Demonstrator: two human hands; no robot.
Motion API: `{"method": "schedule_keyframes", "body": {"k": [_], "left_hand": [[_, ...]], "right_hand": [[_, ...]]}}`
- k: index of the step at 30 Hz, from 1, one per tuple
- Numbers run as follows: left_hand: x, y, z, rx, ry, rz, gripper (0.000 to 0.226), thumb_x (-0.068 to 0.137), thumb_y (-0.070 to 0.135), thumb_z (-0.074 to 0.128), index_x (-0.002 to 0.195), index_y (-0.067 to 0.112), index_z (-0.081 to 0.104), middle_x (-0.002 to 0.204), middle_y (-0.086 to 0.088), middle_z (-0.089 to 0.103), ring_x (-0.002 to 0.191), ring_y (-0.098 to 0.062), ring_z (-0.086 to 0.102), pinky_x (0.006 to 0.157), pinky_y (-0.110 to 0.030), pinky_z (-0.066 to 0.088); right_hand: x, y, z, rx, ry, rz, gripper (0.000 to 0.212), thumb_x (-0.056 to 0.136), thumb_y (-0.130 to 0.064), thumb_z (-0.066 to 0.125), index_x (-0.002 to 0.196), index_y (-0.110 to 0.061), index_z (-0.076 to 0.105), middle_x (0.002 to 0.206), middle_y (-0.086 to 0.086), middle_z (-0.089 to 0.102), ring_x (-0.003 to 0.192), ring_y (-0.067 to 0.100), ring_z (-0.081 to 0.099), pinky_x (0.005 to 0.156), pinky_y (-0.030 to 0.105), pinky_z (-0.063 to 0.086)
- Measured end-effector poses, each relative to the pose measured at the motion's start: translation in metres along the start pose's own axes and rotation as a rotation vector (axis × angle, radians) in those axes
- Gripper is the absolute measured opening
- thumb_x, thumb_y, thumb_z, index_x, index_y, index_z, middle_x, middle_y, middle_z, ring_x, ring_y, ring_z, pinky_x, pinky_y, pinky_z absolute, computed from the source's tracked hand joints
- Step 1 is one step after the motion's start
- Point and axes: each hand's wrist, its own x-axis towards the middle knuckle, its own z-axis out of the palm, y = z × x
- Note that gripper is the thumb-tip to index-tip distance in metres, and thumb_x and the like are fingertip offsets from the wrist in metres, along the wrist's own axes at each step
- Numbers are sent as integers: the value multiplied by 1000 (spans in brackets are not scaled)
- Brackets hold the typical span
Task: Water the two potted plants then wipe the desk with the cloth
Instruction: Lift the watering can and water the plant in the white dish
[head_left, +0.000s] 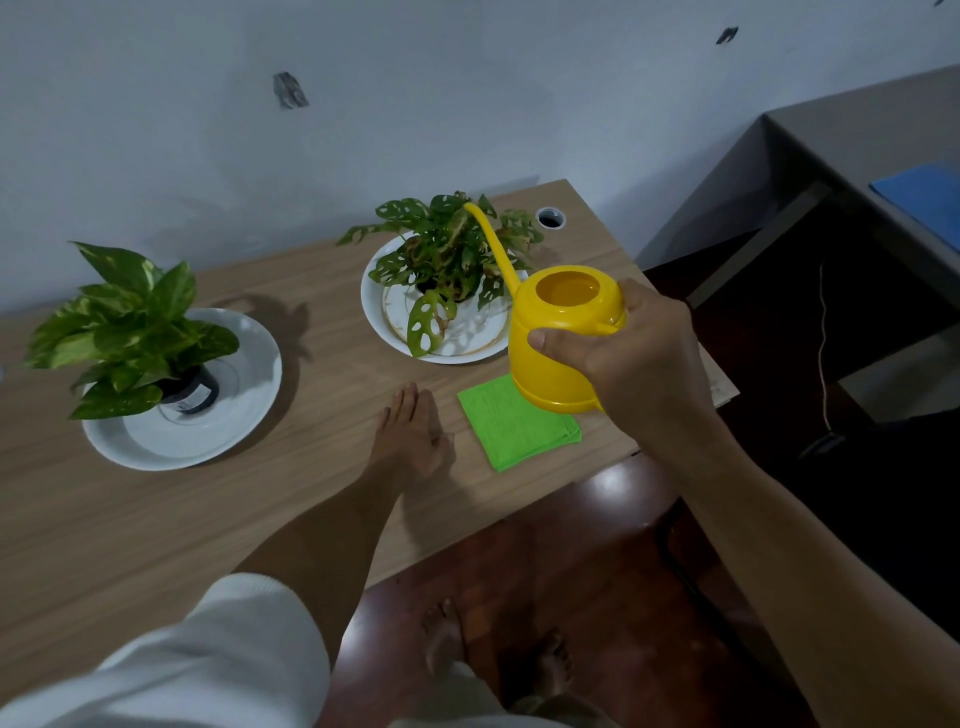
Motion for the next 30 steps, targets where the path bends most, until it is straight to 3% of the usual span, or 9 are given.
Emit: {"method": "schedule_keyframes", "body": {"k": [4,12,24,30], "left_hand": [[1,0,0,2,-14,-4,86,100,53,46,163,13,5,173,-9,-5,160,-27,-7,130,-45,1],[0,-2,2,11,7,11,86,100,53,47,163,12,7,172,-11,-3,160,-28,-6,129,-46,1],[1,-3,5,9,18,5,86,99,53,47,163,13,7,173,-10,-3,160,-27,-5,130,-45,0],[0,-4,5,4,15,-1,90,93,60,38,163,13,8,173,-10,-3,160,-27,-5,130,-45,0]], "right_hand": [[-2,-3,2,4,-14,-17,53,67,-50,94,108,-20,76,95,-6,79,90,17,74,84,44,62],[-8,-1,3,-19,-59,-47,64,61,-61,87,112,-24,75,102,-7,78,94,16,74,85,45,62],[-9,1,-10,-94,-42,-7,62,62,-58,90,110,-21,74,102,-2,76,94,22,71,82,42,61],[-1,4,-12,-81,-1,-9,78,53,-71,80,109,-16,76,102,-1,78,95,22,74,85,48,63]]}}
